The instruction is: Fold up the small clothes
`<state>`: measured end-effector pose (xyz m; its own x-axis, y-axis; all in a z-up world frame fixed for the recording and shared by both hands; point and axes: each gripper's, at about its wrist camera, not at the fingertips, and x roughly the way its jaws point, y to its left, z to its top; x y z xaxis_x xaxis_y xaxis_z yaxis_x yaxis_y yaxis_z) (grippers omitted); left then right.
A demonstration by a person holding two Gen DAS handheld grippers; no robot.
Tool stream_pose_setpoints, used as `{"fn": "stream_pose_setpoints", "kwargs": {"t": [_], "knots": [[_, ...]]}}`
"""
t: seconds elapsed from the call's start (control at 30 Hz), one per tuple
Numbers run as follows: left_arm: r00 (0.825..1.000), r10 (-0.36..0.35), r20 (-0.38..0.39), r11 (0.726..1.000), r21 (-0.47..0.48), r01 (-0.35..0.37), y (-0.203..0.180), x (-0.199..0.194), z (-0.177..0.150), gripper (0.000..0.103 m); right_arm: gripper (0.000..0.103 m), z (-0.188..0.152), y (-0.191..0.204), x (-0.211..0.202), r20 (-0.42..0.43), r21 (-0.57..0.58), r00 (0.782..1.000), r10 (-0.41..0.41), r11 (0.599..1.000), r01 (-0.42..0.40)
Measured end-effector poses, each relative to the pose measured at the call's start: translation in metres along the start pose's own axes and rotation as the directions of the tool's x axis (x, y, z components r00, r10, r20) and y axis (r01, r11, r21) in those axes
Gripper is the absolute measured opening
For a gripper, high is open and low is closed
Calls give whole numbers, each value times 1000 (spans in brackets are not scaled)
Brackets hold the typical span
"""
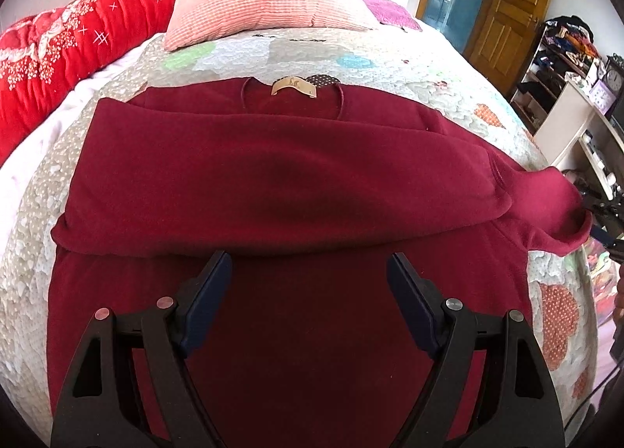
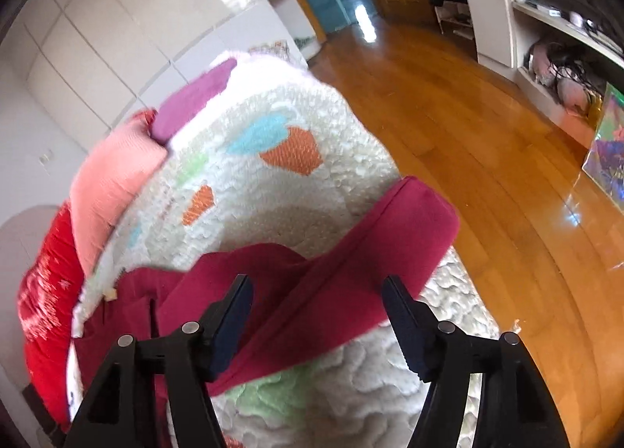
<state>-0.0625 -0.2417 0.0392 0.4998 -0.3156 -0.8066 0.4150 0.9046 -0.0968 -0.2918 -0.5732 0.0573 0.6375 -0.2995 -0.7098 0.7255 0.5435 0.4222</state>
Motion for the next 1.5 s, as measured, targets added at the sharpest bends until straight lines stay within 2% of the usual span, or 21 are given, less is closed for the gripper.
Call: {"fn": "stream_pose_setpoints", "kwargs": {"t": [0.07,0.13,0.23,0.53,0.7,0.83,0.93,0.97,1.07,1.1,1.17,1.23,1.33,1.4,1.43,1.5], "knots": [[1000,6,-2,1000,5,-6,-1,1,0,82,67,-2,1,11,-31,-3,998,-53,999,53],[1000,9,2,1000,10,-9,0,2,0,82,67,-6,-3,12,-28,6,996,-81,997,82],[1000,5,1,1000,10,-5,1,4,1,82,67,-12,-9,9,-24,19,996,-87,996,88],[1000,15,12,1000,4,-15,7,4,4,82,67,-22,-2,13,-25,-97,988,-156,984,152],[999,28,16,1000,12,-28,9,6,11,82,67,-25,-6,13,-24,-106,989,-145,984,142],[999,30,35,1000,-8,-30,12,10,25,82,69,-21,-14,17,-42,-56,991,-123,991,121],[999,45,5,999,-3,-45,11,25,33,82,68,-14,-25,24,-58,0,996,-74,997,74],[998,58,-8,998,11,-58,10,31,34,82,60,-12,-28,26,-59,12,997,-46,999,47],[997,72,-8,997,42,-71,6,31,34,82,46,-13,-34,23,-40,14,999,6,1000,-6],[998,61,-13,997,42,-60,8,28,35,82,43,-13,-37,19,-31,26,999,28,999,-27],[1000,22,-7,1000,4,-22,15,20,37,82,27,-11,-43,9,-7,70,995,98,993,-97],[1000,-18,12,998,-53,19,24,8,40,82,23,-6,-43,-4,40,102,982,185,977,-188],[995,-45,89,993,-103,54,40,-20,46,82,22,2,-8,-31,110,4,965,237,971,-238],[990,-40,133,990,-127,57,49,-34,48,82,22,-1,34,-52,131,-151,946,298,949,-278],[987,-43,152,987,-150,66,56,-40,49,82,22,-6,60,-62,129,-250,937,324,925,-286],[980,-80,184,969,-217,120,72,-47,49,82,22,-28,114,-71,85,-462,927,365,839,-288]]}}
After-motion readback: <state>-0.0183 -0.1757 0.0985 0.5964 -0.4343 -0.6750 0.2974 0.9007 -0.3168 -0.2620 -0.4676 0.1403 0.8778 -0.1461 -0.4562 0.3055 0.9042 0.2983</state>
